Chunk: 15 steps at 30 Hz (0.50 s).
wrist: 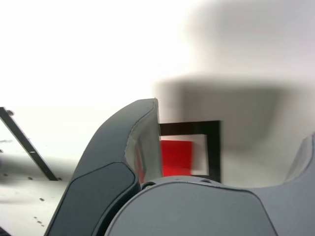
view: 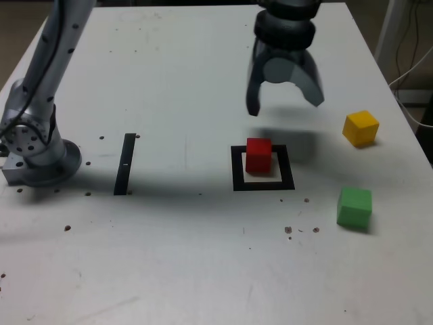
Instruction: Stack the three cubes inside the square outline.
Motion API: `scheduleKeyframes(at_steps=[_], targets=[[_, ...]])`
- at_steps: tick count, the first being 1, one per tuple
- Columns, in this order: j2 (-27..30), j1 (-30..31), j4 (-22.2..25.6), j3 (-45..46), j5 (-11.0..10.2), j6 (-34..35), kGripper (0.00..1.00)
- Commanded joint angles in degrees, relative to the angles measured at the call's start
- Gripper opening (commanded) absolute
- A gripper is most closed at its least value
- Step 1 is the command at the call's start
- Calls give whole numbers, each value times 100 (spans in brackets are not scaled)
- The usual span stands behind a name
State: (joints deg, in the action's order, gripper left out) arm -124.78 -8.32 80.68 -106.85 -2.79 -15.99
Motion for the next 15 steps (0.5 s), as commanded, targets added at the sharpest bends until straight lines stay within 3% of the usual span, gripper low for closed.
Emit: scheduleKeyframes(at_steps=[1,15], targets=[[-194,57,163,-363,-21,-3,100],[-1140,242,1034,-2481,117,361,99]])
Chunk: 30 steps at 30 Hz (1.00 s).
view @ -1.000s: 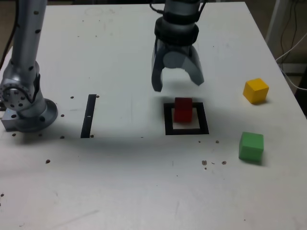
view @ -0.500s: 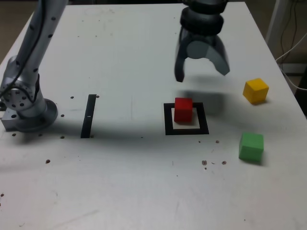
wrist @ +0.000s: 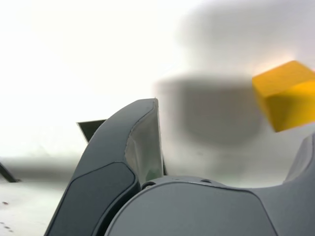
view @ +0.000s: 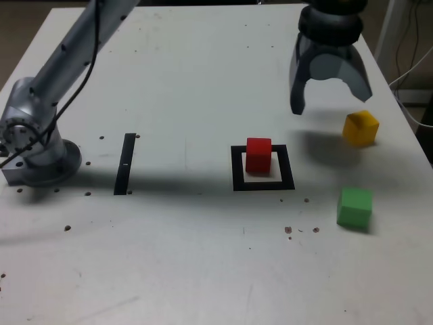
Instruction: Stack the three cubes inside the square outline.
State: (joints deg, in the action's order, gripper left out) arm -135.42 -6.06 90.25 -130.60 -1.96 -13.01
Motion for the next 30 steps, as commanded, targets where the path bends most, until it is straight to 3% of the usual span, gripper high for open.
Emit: scheduleKeyframes(at_steps=[1,7,16,30], targets=[[-124,24,106,-200,62,123,99],[-403,61,187,-634,245,482,100],[-758,89,187,-1099,284,1048,100],[-1307,74,129,-1628,485,1212,95]])
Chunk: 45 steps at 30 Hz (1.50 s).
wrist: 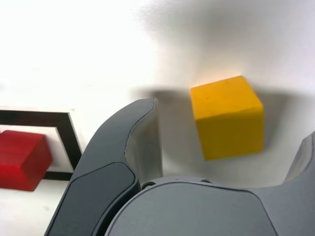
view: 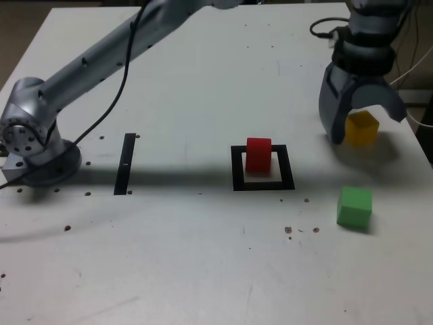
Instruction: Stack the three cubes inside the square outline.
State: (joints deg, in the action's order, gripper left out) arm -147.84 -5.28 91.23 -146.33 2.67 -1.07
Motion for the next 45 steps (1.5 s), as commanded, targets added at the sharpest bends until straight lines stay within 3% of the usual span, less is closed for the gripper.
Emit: scheduleKeyframes(at_steps=[1,9,13,16,20,37,45], targets=[[-103,-5,24,-90,37,28,94],[-261,-31,-22,-261,75,131,79],[-261,-33,-42,-284,42,205,60],[-247,-29,-63,-301,-23,254,41],[-230,-27,-65,-300,-84,265,29],[-168,-22,-37,-267,-44,86,28],[167,24,91,-64,-35,-152,28]])
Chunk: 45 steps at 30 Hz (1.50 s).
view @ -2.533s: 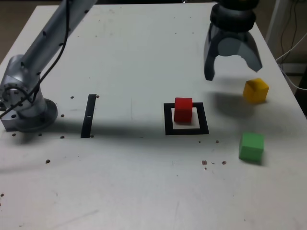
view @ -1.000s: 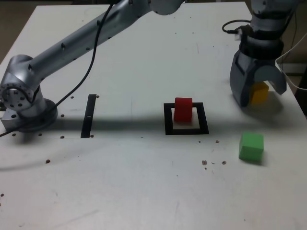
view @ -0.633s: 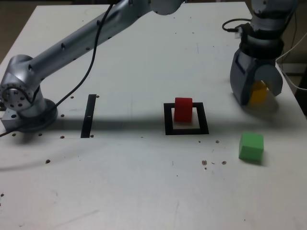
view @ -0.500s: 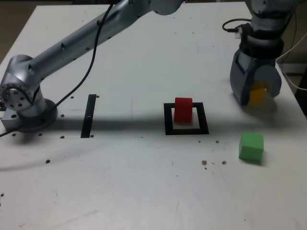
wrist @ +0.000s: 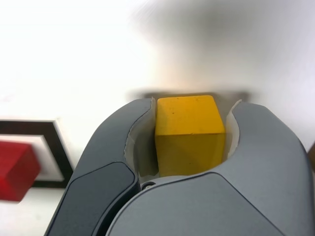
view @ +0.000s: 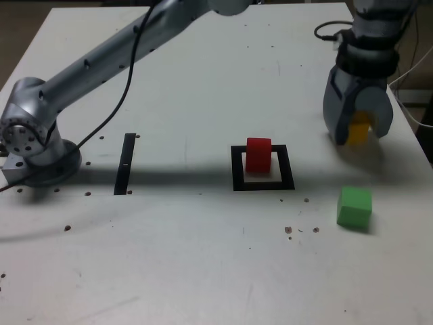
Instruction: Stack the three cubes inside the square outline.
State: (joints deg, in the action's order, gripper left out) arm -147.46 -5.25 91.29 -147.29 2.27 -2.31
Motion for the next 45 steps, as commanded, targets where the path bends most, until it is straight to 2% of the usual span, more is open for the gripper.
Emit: scheduleKeyframes(at_steps=[1,7,14,21,27,33,45], targets=[[192,32,115,82,5,-51,28],[688,96,204,648,2,-162,28],[1610,179,103,1801,-11,-174,28],[2578,382,-227,3112,48,-212,28],[3158,577,-607,4033,115,-408,28],[3428,656,-799,4534,111,-676,28],[3435,659,-1504,5274,120,-808,28]])
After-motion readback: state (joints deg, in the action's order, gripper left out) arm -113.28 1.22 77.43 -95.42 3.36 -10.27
